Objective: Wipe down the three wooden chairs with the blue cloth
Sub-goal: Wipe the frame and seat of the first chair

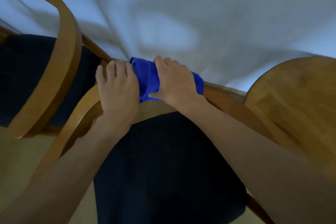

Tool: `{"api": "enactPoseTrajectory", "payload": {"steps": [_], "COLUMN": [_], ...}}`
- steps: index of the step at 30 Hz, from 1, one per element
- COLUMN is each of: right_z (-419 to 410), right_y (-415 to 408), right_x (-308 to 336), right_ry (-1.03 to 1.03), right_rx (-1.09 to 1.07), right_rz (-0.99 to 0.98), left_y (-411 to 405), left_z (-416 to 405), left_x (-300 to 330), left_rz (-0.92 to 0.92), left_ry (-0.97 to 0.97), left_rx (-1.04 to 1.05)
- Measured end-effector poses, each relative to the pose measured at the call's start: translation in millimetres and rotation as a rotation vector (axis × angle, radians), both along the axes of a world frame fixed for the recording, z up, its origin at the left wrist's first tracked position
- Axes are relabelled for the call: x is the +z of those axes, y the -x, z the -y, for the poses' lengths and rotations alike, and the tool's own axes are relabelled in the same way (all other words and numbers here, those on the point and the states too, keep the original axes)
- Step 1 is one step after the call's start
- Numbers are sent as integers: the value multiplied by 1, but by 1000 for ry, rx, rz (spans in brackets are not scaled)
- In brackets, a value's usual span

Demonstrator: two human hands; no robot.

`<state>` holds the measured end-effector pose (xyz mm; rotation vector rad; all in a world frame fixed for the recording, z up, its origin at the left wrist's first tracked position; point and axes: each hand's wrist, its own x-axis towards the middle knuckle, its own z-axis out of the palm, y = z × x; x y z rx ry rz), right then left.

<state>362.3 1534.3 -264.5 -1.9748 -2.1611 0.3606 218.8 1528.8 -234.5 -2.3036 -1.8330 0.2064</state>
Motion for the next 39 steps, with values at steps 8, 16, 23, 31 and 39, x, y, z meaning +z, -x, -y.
{"api": "enactPoseTrajectory", "payload": {"steps": [8, 16, 23, 31, 39], "right_z": [117, 264, 212, 186, 322], "right_y": [-119, -141, -133, -133, -135], "right_x": [-19, -6, -12, -20, -12], "right_ry": [156, 257, 247, 148, 277], "right_rx": [-406, -806, -800, -695, -966], "right_rz": [184, 166, 181, 106, 59], "left_y": [-84, -173, -168, -157, -174], "left_z": [11, 101, 97, 75, 112], "left_x": [-10, -51, -66, -63, -51], "left_rz": [157, 175, 207, 213, 96], "left_ry": [160, 318, 342, 402, 303], "left_rx": [-507, -626, -742, -722, -624]}}
